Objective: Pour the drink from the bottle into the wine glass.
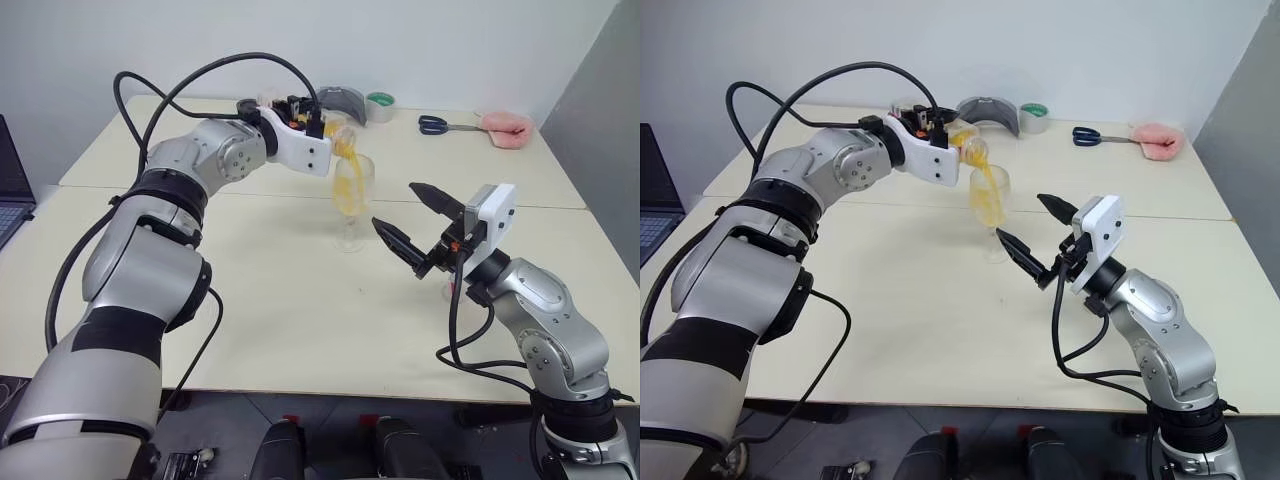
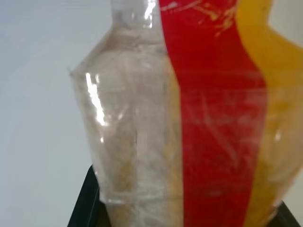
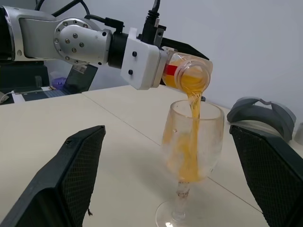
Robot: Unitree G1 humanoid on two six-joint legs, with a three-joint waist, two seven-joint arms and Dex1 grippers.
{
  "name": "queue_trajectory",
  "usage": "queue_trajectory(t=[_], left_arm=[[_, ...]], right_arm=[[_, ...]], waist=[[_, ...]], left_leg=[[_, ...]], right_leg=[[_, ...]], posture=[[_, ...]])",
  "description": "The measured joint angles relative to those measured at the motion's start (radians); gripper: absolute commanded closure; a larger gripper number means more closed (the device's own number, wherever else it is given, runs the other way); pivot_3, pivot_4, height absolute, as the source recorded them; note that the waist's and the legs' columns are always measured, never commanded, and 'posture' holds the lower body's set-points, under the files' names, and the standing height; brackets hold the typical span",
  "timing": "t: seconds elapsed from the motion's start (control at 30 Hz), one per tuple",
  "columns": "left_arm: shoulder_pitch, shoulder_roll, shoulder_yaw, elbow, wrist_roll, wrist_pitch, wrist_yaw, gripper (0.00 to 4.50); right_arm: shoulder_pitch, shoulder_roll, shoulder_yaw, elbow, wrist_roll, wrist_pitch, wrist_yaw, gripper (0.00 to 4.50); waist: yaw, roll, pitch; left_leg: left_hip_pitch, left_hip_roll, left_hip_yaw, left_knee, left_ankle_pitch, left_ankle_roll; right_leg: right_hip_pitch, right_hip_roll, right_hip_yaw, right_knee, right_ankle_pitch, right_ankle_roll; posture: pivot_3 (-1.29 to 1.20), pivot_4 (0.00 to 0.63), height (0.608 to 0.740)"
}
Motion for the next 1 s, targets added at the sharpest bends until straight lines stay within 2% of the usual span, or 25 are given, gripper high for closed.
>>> queue_trajectory(t=[1.0], left_arm=[[-0.048,0.017,-0.059,0.005,0.087,-0.006,0.094,2.85]], right_arm=[[0.000,0.017,0.002,0.004,-0.009,-0.005,0.020,0.00]], waist=[[0.000,0.000,0.000]], left_leg=[[0.000,0.000,0.000,0.001,0.000,0.000]], right_leg=[[0.000,0.000,0.000,0.001,0.000,0.000]], posture=[[0.00,0.150,0.740]])
